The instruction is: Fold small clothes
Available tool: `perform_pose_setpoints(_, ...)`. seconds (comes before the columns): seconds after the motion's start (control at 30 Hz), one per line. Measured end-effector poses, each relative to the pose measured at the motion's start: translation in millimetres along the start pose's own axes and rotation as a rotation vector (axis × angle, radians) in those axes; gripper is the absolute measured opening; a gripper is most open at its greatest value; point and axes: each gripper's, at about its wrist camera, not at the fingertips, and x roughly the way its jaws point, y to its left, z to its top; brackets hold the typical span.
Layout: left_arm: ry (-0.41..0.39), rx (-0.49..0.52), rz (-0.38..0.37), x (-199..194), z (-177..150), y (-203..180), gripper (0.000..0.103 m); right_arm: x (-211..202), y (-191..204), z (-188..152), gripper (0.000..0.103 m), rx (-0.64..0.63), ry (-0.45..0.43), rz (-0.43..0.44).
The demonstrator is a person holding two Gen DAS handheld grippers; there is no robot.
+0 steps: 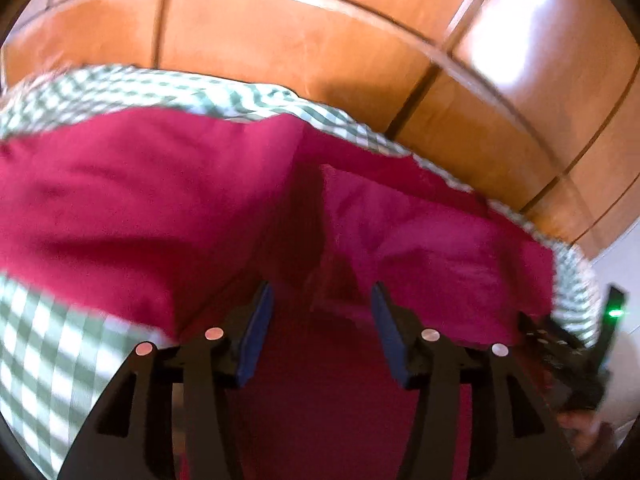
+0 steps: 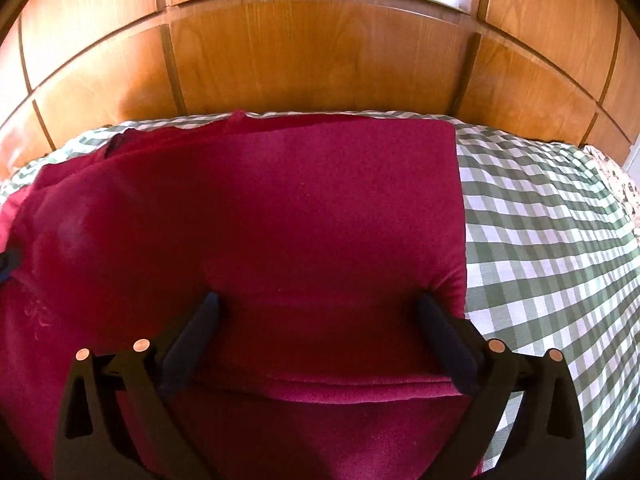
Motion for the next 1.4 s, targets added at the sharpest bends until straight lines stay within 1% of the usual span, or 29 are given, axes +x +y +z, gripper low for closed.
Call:
perform_pose_setpoints(0.03, -0.018, -0.036, -0.033, -11, -4, 10, 0.051, 1, 0, 0, 0.099, 0.001, 0.001, 0.000)
perform_pose_setpoints(0.1, -0.048, -0.098, -0.072, -29, -11, 28, 0.057, 2, 1, 1, 0.099, -0.001, 0.000, -0.003)
perform_pose_setpoints(0.13, -0.069, -0.139, -0.063, -41, -15, 41, 0.064, 2, 0, 1, 0.099, 0.000, 0.000, -0.002)
perform_pose_setpoints(0.17, -0.085, -0.167, -0.051, -49, -18, 52, 0.066, 2, -2, 1, 0.099, 0.001, 0.001, -0.001)
perform_pose_setpoints(0.2, -0.103, -0.196, -0.042, -59, -21, 64, 0.066, 1, -1, 1, 0.099, 0.001, 0.001, -0.001)
perform_pose_setpoints(0.3, -0.150, -0.293, 0.028, -87, -27, 108, 0.066, 2, 1, 1, 0.099, -0.003, -0.001, -0.005)
perform_pose_setpoints(0.37, -0.169, -0.355, 0.084, -106, -28, 143, 0.065, 1, 0, 1, 0.099, -0.006, -0.004, -0.005)
perform_pose_setpoints(0.4, -0.173, -0.411, 0.108, -115, -29, 167, 0.065, 0, 0, 1, 0.099, -0.008, -0.006, -0.007)
perform_pose_setpoints(0.43, -0.177, -0.452, 0.114, -120, -29, 183, 0.065, -1, 2, 0, 0.099, -0.012, -0.011, -0.014)
perform_pose_setpoints(0.5, -0.188, -0.555, 0.137, -132, -29, 222, 0.062, -2, 2, 0, 0.099, -0.017, -0.016, -0.022)
perform_pose_setpoints(0.53, -0.204, -0.616, 0.141, -138, -28, 246, 0.056, -2, 2, 0, 0.099, -0.017, -0.017, -0.024)
perform_pose_setpoints(0.6, -0.225, -0.688, 0.156, -147, -23, 277, 0.056, -2, 2, 0, 0.099, -0.019, -0.018, -0.027)
perform_pose_setpoints(0.63, -0.239, -0.719, 0.172, -152, -18, 294, 0.056, -3, 3, -1, 0.099, -0.021, -0.019, -0.030)
perform_pose_setpoints(0.7, -0.246, -0.753, 0.198, -157, -12, 315, 0.056, -3, 3, 0, 0.099, -0.024, -0.019, -0.033)
perform_pose_setpoints(0.73, -0.254, -0.770, 0.195, -158, -7, 327, 0.056, -3, 3, -1, 0.099, -0.024, -0.020, -0.035)
perform_pose_setpoints(0.8, -0.263, -0.789, 0.216, -158, 3, 343, 0.056, -3, 3, -1, 0.099, -0.025, -0.021, -0.038)
perform_pose_setpoints(0.87, -0.267, -0.782, 0.227, -156, 12, 352, 0.056, -3, 3, -1, 0.099, -0.028, -0.021, -0.041)
perform_pose_setpoints(0.93, -0.261, -0.776, 0.264, -152, 23, 359, 0.056, -3, 3, -1, 0.099, -0.029, -0.021, -0.044)
perform_pose_setpoints(0.97, -0.258, -0.767, 0.277, -149, 27, 361, 0.055, -3, 3, -1, 0.099, -0.030, -0.022, -0.044)
perform_pose_setpoints(1.0, -0.251, -0.753, 0.294, -147, 28, 363, 0.051, -3, 3, -1, 0.099, -0.030, -0.022, -0.044)
perform_pose_setpoints(1.03, -0.234, -0.727, 0.327, -144, 34, 362, 0.025, -3, 3, -1, 0.099, -0.030, -0.021, -0.044)
perform_pose_setpoints(1.07, -0.220, -0.717, 0.318, -141, 36, 361, 0.010, -3, 3, -1, 0.099, -0.030, -0.021, -0.043)
perform_pose_setpoints(1.1, -0.209, -0.709, 0.300, -142, 39, 358, 0.009, -3, 3, -1, 0.099, -0.030, -0.022, -0.043)
perform_pose_setpoints(1.13, -0.220, -0.692, 0.296, -144, 43, 349, 0.006, -3, 3, -1, 0.099, -0.030, -0.022, -0.043)
perform_pose_setpoints(1.17, -0.236, -0.658, 0.282, -147, 47, 337, 0.006, -3, 3, -1, 0.099, -0.030, -0.021, -0.042)
perform_pose_setpoints(1.23, -0.252, -0.603, 0.230, -152, 55, 315, 0.007, -3, 3, -1, 0.099, -0.030, -0.022, -0.043)
perform_pose_setpoints(1.3, -0.274, -0.542, 0.157, -156, 63, 284, 0.007, -3, 3, -1, 0.099, -0.030, -0.022, -0.042)
perform_pose_setpoints(1.33, -0.281, -0.496, 0.102, -157, 68, 260, 0.007, -3, 3, -1, 0.099, -0.030, -0.022, -0.042)
perform_pose_setpoints(1.4, -0.284, -0.418, 0.034, -155, 74, 222, 0.007, -3, 3, 0, 0.099, -0.030, -0.022, -0.043)
